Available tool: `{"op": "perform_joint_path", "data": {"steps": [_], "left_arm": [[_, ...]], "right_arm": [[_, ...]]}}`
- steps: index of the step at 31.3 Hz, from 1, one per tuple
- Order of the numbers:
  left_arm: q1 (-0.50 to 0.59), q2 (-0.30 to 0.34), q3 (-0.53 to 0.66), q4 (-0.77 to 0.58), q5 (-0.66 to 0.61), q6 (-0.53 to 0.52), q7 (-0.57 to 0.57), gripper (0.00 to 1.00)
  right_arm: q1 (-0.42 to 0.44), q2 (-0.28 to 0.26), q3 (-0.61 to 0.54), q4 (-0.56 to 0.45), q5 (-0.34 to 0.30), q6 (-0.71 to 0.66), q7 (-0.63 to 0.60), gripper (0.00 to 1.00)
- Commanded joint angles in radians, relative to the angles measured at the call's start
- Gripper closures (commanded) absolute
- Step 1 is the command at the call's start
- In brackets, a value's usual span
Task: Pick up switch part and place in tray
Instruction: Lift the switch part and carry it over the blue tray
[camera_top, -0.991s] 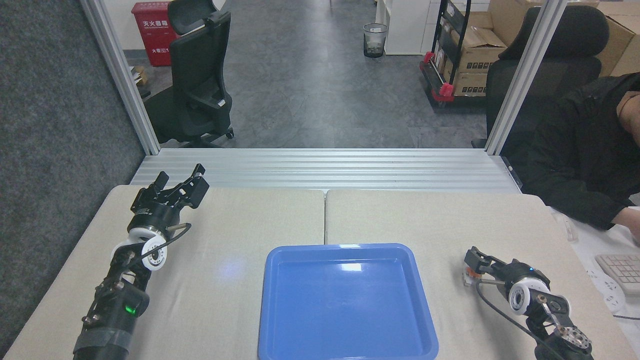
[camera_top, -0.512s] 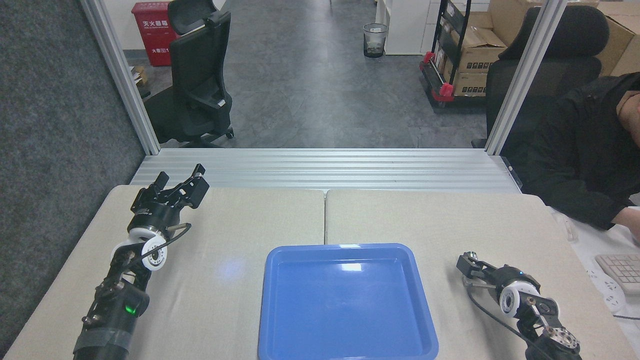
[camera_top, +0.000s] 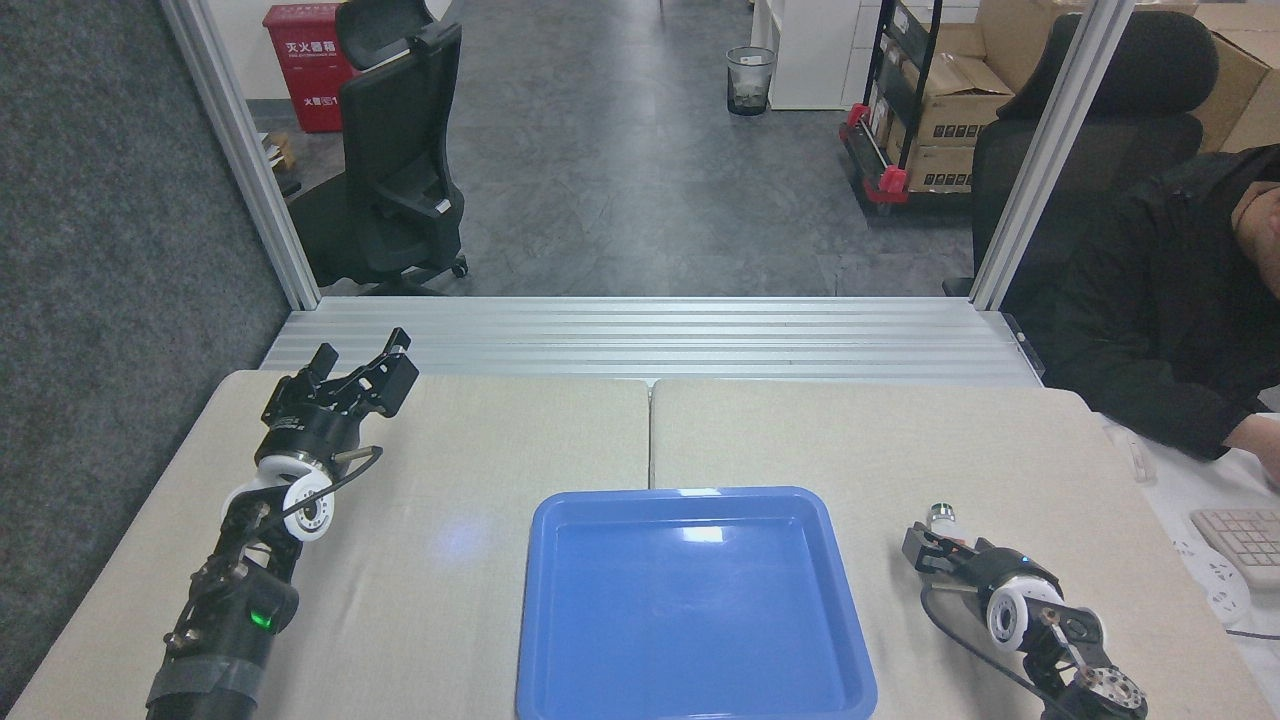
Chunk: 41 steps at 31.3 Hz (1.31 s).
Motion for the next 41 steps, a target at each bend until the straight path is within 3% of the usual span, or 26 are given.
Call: {"op": "perform_joint_path", "data": {"steps": [1,2,14,17,24,27,31,37,41], "left_arm": [[0.000,0.000,-0.023,0.000,0.001,0.001,0.000,0.00],[0.000,0.000,-0.023,0.000,0.001,-0.001,0.001,0.00],[0.000,0.000,-0.023,0.000,-0.001,-0.001,0.001,0.00],[0.000,0.000,-0.023,0.000,0.001,0.001,0.001,0.00],[0.000,0.000,-0.023,0.000,0.001,0.001,0.000,0.00],[0.000,0.000,-0.023,0.000,0.001,0.001,0.000,0.00],[0.000,0.000,-0.023,0.000,0.001,0.001,0.000,0.00],[0.000,0.000,-0.023,0.000,0.001,0.001,0.000,0.00],[0.000,0.000,-0.023,0.000,0.001,0.001,0.000,0.00]], "right_arm": [[0.016,0.012,0.000,-0.005,-0.008,-0.019,0.052,0.95],[0.013,0.012,-0.006,-0.005,-0.011,-0.015,0.052,1.00],[-0.004,-0.002,-0.023,-0.044,-0.021,-0.015,0.048,1.00],[-0.050,-0.012,-0.057,-0.097,-0.021,-0.021,0.055,1.00],[-0.165,-0.082,-0.052,-0.109,-0.023,-0.038,0.061,1.00],[-0.168,-0.075,-0.028,-0.110,-0.021,-0.042,0.063,1.00],[-0.171,-0.065,0.096,-0.112,-0.018,-0.038,0.065,1.00],[-0.162,0.038,0.255,-0.124,-0.014,-0.033,0.072,1.00],[-0.125,0.061,0.319,-0.169,-0.004,-0.024,0.097,1.00]]}}
